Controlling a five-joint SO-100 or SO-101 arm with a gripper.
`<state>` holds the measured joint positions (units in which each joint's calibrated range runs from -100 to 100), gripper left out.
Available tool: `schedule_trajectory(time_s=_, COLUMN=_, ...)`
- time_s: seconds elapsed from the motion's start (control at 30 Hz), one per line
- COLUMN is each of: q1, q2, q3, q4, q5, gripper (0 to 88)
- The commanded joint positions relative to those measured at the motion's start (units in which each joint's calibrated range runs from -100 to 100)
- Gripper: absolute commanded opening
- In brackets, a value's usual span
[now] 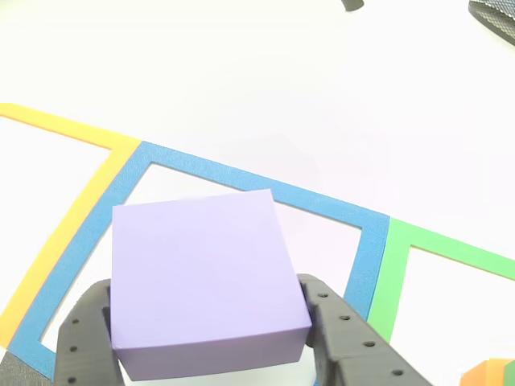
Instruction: Tower of hanoi
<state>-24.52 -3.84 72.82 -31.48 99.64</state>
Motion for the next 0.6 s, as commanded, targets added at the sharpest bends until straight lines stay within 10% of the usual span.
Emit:
schedule_trajectory(time_s=0.0, q1=-0.03, q2=4.04, q3=-1.09, q4=-6.01, q5=0.36, gripper=15.1)
schedule_trajectory(time_s=0.57, q1=0.93, q2=13.81, q3=-5.64, q4=-11.52, q5=0.36, gripper=15.0)
